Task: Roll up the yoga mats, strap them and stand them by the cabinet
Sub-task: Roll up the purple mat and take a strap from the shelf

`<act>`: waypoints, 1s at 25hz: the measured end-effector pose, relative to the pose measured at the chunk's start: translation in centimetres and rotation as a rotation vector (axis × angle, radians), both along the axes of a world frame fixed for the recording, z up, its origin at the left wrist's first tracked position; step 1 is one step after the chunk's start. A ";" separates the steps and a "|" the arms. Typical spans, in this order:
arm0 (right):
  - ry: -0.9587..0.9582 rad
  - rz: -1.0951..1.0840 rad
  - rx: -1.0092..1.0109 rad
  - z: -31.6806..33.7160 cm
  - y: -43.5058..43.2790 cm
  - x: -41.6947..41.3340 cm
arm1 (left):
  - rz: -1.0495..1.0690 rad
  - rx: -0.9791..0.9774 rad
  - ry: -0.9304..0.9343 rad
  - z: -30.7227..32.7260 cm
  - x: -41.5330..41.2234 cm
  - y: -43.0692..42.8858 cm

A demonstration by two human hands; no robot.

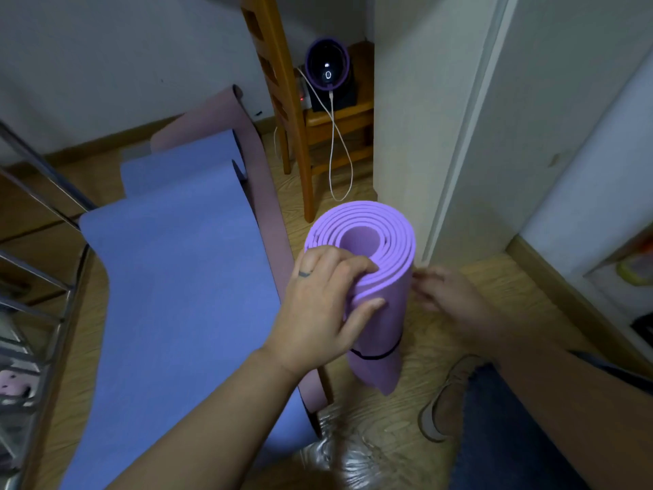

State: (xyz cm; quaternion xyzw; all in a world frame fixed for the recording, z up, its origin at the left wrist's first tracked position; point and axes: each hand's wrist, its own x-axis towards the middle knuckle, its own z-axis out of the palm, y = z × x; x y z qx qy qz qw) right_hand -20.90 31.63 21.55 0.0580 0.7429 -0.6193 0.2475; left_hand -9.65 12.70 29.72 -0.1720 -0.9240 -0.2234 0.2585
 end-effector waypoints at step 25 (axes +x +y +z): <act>1.057 0.870 0.677 13.7 2.6 3.1 | -0.020 -0.159 0.043 -0.4 0.7 1.7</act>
